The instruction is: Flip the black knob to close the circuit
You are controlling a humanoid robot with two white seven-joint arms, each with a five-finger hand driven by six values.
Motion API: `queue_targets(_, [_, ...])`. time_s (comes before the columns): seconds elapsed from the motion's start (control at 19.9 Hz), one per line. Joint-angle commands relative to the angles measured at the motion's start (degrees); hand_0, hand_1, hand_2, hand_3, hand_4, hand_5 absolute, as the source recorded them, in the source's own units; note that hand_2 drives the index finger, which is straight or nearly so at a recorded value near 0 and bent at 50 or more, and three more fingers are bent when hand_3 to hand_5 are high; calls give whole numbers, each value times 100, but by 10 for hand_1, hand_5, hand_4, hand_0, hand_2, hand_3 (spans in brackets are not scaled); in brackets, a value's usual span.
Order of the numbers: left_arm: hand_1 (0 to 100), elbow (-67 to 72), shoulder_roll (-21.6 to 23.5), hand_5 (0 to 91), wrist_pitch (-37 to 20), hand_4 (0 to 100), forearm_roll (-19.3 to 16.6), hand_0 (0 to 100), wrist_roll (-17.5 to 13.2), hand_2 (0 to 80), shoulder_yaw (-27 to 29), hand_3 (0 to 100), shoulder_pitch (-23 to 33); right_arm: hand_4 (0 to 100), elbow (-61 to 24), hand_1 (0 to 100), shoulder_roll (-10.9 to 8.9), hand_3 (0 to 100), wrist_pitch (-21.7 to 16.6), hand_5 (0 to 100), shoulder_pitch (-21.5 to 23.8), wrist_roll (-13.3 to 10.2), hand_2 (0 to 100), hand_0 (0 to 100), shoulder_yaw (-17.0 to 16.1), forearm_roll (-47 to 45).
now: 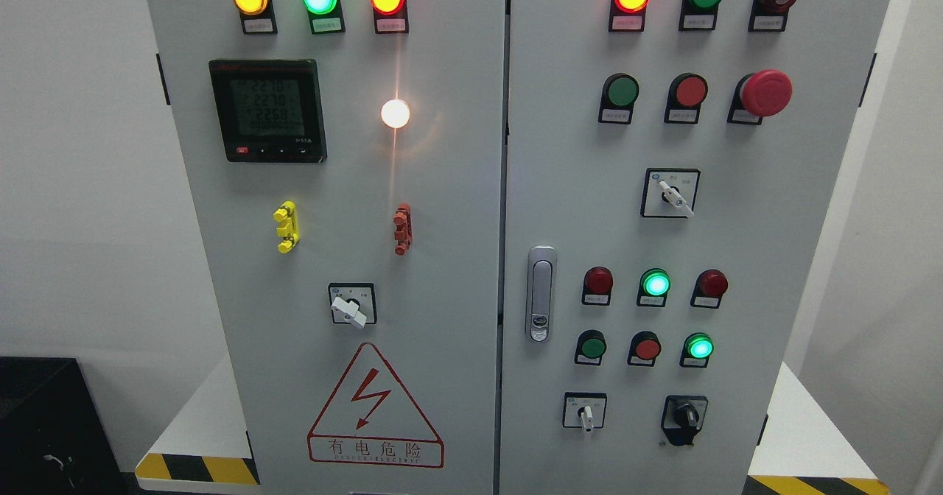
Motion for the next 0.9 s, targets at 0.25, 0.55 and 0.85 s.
queue_targets(0.25, [556,-176,-1,0,4,0,-5,120,-5,0,0,0,132,0,53,95,-25,0,-3,0,4,0,0,0,-81,0])
queue_targets(0.55, [556,-176,-1,0,4,0,3,120,-5,0,0,0,132,0,44,96,-34,0,-12,0,4,114,0,0,-99,-9])
queue_targets(0.85, [556,-176,-1,0,4,0,-5,120,-5,0,0,0,132,0,-8,89,-7,0,-91,0,-102,184,0,0,-108,-9])
